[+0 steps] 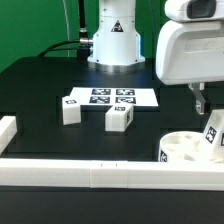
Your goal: Assemble stool
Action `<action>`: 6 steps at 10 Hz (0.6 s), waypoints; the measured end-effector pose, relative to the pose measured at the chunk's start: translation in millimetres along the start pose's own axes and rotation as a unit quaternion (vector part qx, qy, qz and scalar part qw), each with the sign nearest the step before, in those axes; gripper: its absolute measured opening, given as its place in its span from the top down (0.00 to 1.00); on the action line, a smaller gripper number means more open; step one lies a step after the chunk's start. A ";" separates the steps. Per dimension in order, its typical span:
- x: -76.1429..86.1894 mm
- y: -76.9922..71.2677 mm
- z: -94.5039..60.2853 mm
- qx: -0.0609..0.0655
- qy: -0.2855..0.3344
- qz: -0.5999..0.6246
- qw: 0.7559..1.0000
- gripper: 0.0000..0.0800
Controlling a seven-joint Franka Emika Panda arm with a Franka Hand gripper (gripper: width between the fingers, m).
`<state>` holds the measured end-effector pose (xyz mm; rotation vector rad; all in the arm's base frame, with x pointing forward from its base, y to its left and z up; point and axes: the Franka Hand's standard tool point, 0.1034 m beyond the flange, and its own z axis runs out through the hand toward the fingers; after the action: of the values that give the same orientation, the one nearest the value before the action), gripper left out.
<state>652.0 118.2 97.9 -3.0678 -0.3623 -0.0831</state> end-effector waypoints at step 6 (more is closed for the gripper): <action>-2.2 4.8 0.4 -0.016 -0.012 -0.254 0.967 0.19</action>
Offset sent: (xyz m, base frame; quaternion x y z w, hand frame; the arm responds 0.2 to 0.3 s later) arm -0.0059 0.0076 -0.0006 0.0141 -0.0306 -0.2102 0.9771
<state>651.0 113.1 97.2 -2.9235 -1.1459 -0.0708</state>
